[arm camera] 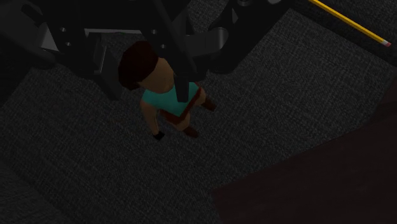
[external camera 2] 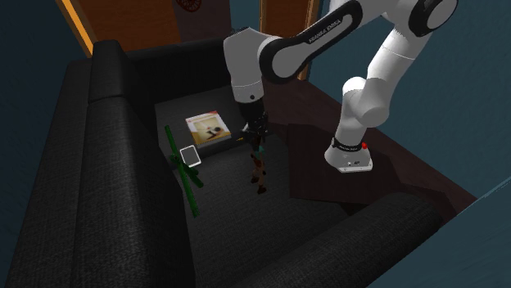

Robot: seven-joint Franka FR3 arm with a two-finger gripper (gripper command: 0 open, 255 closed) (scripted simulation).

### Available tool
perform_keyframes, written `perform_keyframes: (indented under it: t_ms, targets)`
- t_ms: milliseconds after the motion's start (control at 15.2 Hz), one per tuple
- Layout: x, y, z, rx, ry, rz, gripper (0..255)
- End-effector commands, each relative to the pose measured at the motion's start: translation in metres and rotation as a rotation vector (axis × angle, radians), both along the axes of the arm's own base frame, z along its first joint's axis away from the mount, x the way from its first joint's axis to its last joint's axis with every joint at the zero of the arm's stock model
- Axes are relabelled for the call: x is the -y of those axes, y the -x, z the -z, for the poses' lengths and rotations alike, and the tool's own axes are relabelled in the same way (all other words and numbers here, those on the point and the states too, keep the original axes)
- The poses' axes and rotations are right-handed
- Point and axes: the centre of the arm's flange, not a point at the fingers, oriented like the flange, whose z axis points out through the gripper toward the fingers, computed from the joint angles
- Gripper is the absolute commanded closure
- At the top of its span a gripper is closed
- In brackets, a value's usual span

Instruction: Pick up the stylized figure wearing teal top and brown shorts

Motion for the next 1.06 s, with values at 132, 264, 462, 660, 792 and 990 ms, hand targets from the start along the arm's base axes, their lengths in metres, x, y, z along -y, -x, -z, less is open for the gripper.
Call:
perform_keyframes:
  t_ms: [132, 264, 462, 660, 792, 990]
  targets:
    - [0.000, 0.000, -0.018, 0.000, 0.000, 0.000, 255]
    - [0.000, 0.000, -0.029, 0.000, 0.000, 0.000, 255]
    - [0.000, 0.000, -0.045, 0.000, 0.000, 0.000, 255]
    - [0.000, 0.000, -0.061, 0.000, 0.000, 0.000, 255]
    - [0.000, 0.000, -0.071, 0.000, 0.000, 0.000, 255]
    - [0.000, 0.000, -0.077, 0.000, 0.000, 0.000, 255]
